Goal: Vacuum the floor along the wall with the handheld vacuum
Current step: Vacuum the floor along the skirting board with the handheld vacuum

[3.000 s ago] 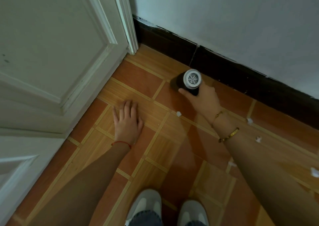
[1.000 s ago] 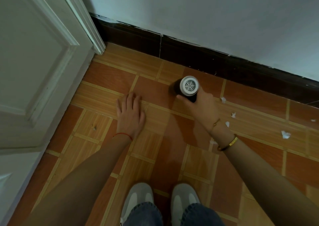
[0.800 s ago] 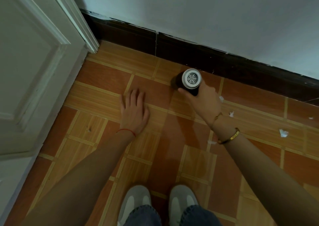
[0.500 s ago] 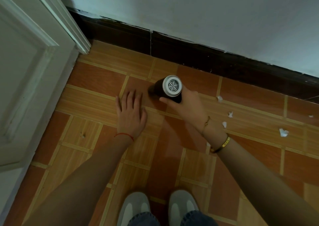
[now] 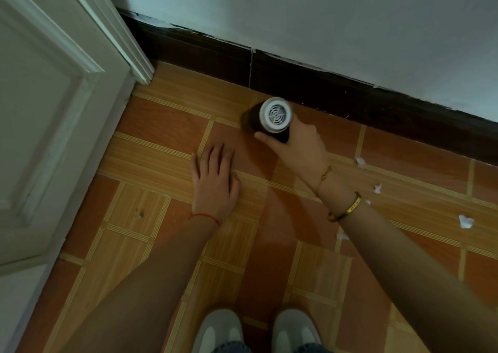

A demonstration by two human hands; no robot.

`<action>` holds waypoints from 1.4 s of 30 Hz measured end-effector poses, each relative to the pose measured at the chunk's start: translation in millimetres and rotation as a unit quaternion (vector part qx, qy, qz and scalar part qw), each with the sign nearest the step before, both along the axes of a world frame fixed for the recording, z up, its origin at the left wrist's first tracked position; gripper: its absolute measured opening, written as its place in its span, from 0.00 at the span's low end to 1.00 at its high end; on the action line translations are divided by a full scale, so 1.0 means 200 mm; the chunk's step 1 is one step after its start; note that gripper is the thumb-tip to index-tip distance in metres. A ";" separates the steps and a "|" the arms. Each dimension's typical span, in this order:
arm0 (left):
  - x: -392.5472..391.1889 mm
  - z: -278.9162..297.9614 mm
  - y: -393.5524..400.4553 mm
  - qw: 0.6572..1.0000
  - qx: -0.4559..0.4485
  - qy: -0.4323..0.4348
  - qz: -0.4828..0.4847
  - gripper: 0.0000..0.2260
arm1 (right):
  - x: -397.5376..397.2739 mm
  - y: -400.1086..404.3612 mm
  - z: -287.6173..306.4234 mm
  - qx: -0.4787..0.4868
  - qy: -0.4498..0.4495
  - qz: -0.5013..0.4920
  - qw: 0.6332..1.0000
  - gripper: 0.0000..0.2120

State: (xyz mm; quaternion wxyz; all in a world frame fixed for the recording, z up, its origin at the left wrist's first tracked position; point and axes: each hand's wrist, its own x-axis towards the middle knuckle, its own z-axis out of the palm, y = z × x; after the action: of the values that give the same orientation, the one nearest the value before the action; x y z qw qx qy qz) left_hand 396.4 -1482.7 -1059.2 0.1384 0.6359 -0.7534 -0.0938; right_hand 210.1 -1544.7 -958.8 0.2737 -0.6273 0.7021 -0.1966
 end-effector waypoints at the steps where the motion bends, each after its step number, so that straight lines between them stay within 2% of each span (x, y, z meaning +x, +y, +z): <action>1: 0.00 0.00 0.00 1.000 -0.004 0.001 0.001 0.24 | 0.03 0.00 0.01 0.008 0.001 0.025 1.000 0.36; 4: 0.00 0.00 0.00 1.000 -0.005 0.002 0.002 0.25 | 0.07 -0.02 0.01 0.007 0.011 0.054 0.998 0.35; 13: 0.00 0.01 0.00 1.000 -0.002 0.003 0.005 0.24 | -0.05 -0.15 -0.02 -0.046 0.045 -0.048 0.997 0.37; 20: 0.00 0.00 0.00 1.000 -0.002 -0.002 0.003 0.24 | 0.09 -0.20 -0.01 -0.039 -0.004 0.029 0.999 0.35; 23: 0.00 0.00 0.00 1.000 0.001 -0.006 0.004 0.24 | 0.11 -0.21 -0.01 -0.033 0.015 0.048 0.998 0.35; 30: -0.01 0.01 -0.01 1.000 0.004 -0.001 0.004 0.23 | -0.13 -0.13 -0.01 -0.039 0.047 -0.030 0.998 0.37; 36: -0.01 0.01 0.00 1.000 0.005 -0.001 0.007 0.22 | -0.31 -0.01 -0.02 -0.029 0.023 -0.102 0.994 0.38; 42: -0.01 0.01 0.00 1.000 0.013 0.001 0.005 0.23 | -0.21 0.02 -0.01 -0.006 0.003 -0.071 0.997 0.36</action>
State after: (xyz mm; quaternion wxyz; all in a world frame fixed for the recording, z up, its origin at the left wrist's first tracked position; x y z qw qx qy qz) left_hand 394.5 -1482.8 -1056.7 0.1316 0.6416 -0.7485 -0.1037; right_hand 168.3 -1541.6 -961.6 0.2538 -0.5782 0.7442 -0.2177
